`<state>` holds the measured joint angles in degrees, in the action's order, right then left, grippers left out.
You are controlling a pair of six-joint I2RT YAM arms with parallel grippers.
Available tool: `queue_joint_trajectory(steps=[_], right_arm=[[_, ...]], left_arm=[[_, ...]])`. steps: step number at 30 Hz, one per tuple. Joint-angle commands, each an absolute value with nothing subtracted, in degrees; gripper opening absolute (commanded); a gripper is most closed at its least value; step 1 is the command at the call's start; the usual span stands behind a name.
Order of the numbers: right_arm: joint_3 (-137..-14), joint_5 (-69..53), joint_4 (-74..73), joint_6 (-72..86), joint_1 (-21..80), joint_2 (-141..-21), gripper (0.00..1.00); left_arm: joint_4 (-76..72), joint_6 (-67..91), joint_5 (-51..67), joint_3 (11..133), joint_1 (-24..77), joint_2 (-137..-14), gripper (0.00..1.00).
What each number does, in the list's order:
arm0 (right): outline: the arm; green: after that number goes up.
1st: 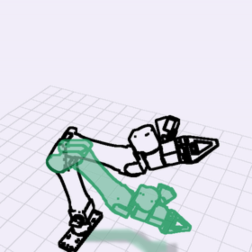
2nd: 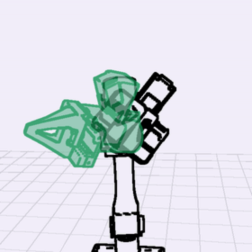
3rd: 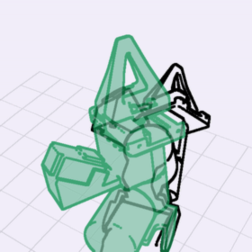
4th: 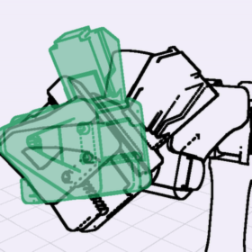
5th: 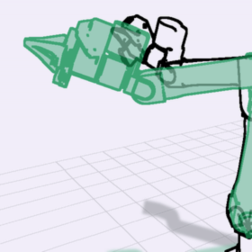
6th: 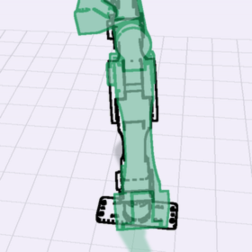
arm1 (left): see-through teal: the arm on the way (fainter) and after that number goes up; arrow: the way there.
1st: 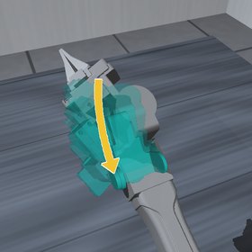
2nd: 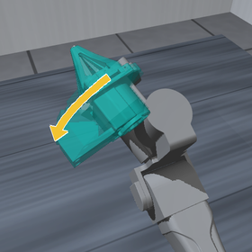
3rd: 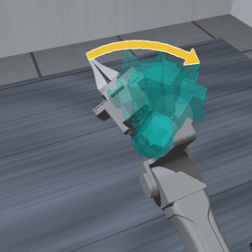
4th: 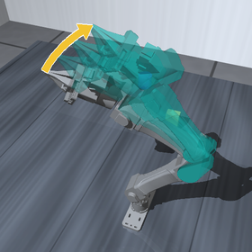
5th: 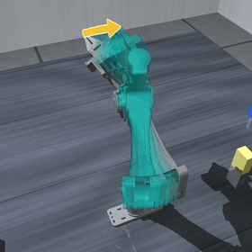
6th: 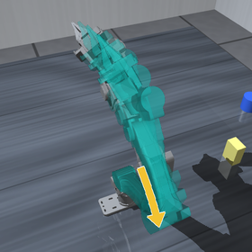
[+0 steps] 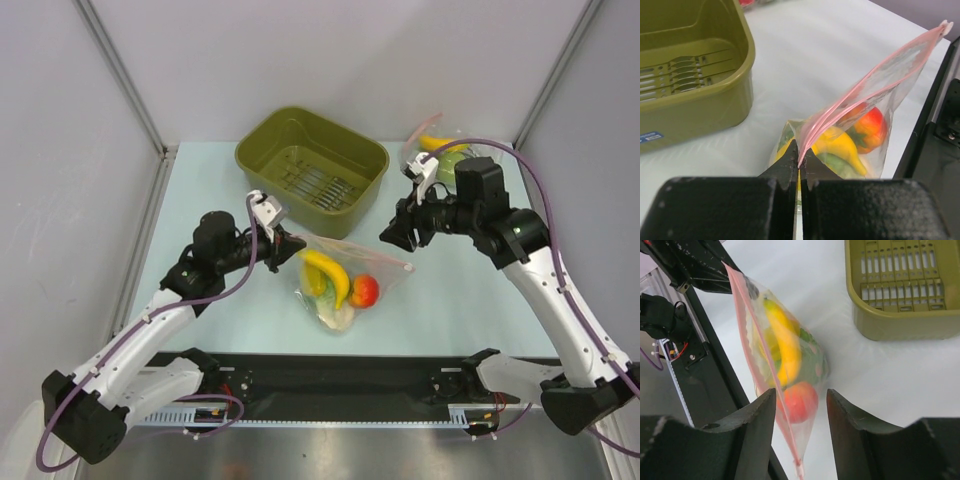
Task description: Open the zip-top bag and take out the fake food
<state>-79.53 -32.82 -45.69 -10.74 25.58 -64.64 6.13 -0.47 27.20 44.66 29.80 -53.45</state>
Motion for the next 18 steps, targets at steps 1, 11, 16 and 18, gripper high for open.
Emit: queue_joint_trajectory(steps=[1,11,16,18], right_arm=[[-82.0,-35.59,-42.54,-10.9,26.63,-66.88,0.5],[-81.04,-35.51,-39.38,-10.11,31.82,-70.66,0.5],[-79.37,-36.39,-37.97,-9.58,32.25,-71.54,0.5],[-78.93,-36.56,-37.53,-9.58,32.34,-72.15,0.5]], left_arm=[[3.95,-2.64,30.76,44.74,30.76,-52.29,0.0],[4.75,-3.25,30.85,45.09,31.29,-52.12,0.0],[4.92,-3.43,30.76,45.18,31.46,-51.94,0.0],[5.01,-3.51,30.76,45.18,31.55,-51.94,0.0]])
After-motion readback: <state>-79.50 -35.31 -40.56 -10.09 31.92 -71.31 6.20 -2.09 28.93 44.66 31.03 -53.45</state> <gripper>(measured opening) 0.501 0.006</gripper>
